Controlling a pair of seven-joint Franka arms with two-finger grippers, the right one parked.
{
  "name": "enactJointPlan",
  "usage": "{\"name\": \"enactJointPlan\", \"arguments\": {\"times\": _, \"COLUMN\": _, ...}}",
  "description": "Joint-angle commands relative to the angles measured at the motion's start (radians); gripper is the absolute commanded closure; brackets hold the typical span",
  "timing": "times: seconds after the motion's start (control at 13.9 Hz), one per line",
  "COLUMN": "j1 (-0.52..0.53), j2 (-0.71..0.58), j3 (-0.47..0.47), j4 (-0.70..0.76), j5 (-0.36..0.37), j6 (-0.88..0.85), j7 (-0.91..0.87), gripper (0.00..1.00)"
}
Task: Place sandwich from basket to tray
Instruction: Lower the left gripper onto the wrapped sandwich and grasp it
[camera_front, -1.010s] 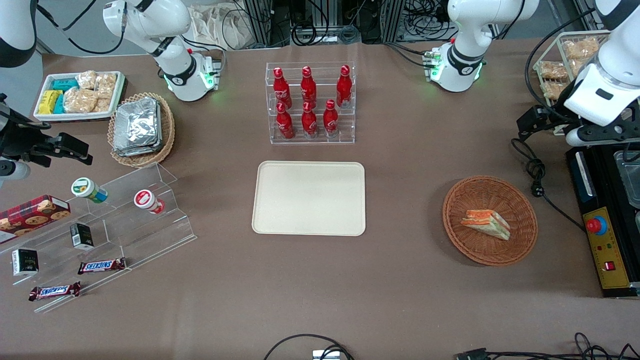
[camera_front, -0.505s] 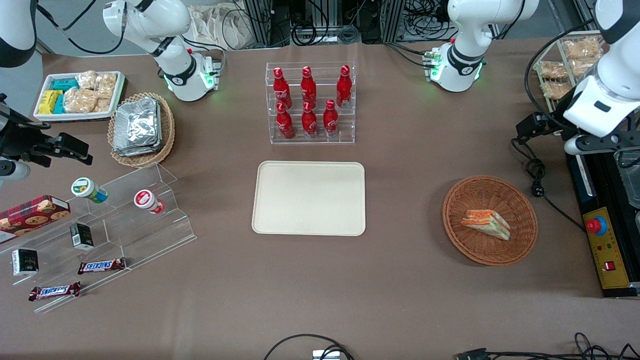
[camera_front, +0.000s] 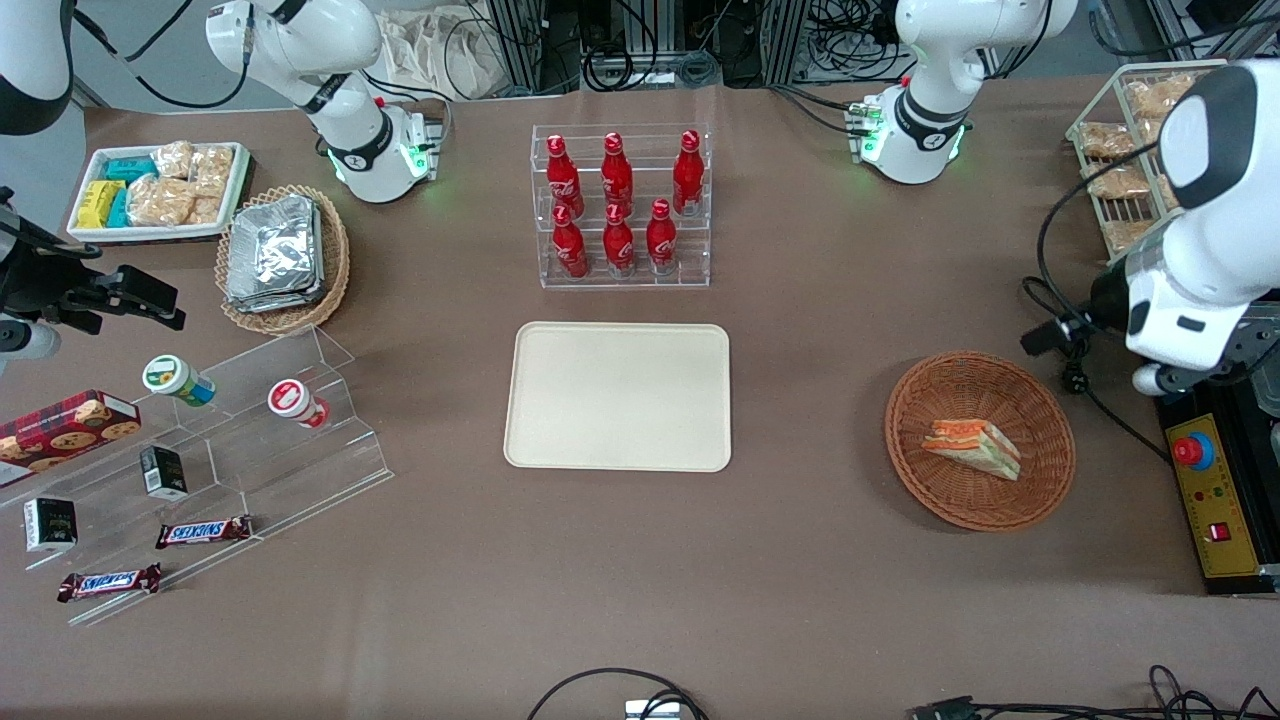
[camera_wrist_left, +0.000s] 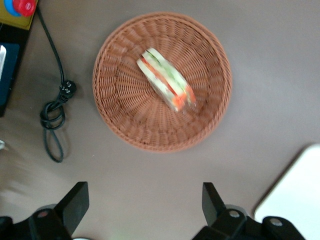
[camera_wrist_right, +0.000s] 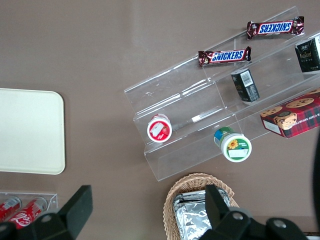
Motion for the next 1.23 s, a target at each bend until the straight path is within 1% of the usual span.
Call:
{"name": "enactJointPlan", "arguments": {"times": 0.0, "j1": 0.016, "j2": 0.014, "j3": -0.006, "j4": -0.109, "j5": -0.019, "j6": 0.167, "j7": -0.21, "gripper": 0.0}}
{"name": "enactJointPlan", "arguments": {"times": 0.14, "j1": 0.01, "j2": 0.097, "j3": -0.007, "j4": -0.111, "j5": -0.013, "j6": 0.273, "j7": -0.471, "gripper": 0.0}}
{"name": "enactJointPlan", "arguments": {"times": 0.22, "j1": 0.006, "j2": 0.138, "j3": -0.009, "j4": -0.112, "j5": -0.006, "j6": 0.331, "j7": -0.555, "gripper": 0.0}}
{"name": "enactJointPlan", "arguments": {"times": 0.29, "j1": 0.004, "j2": 0.174, "j3": -0.01, "j4": -0.114, "j5": -0.002, "j6": 0.368, "j7": -0.599, "gripper": 0.0}}
{"name": "enactJointPlan", "arguments": {"times": 0.51, "j1": 0.004, "j2": 0.245, "j3": -0.01, "j4": -0.115, "j5": 0.0, "j6": 0.439, "j7": -0.63, "gripper": 0.0}}
{"name": "enactJointPlan", "arguments": {"times": 1.08, "j1": 0.004, "j2": 0.347, "j3": -0.009, "j4": -0.115, "j5": 0.001, "j6": 0.551, "j7": -0.641, "gripper": 0.0}}
{"name": "enactJointPlan", "arguments": {"times": 1.15, "j1": 0.003, "j2": 0.355, "j3": -0.009, "j4": -0.115, "j5": 0.001, "j6": 0.563, "j7": -0.642, "gripper": 0.03}}
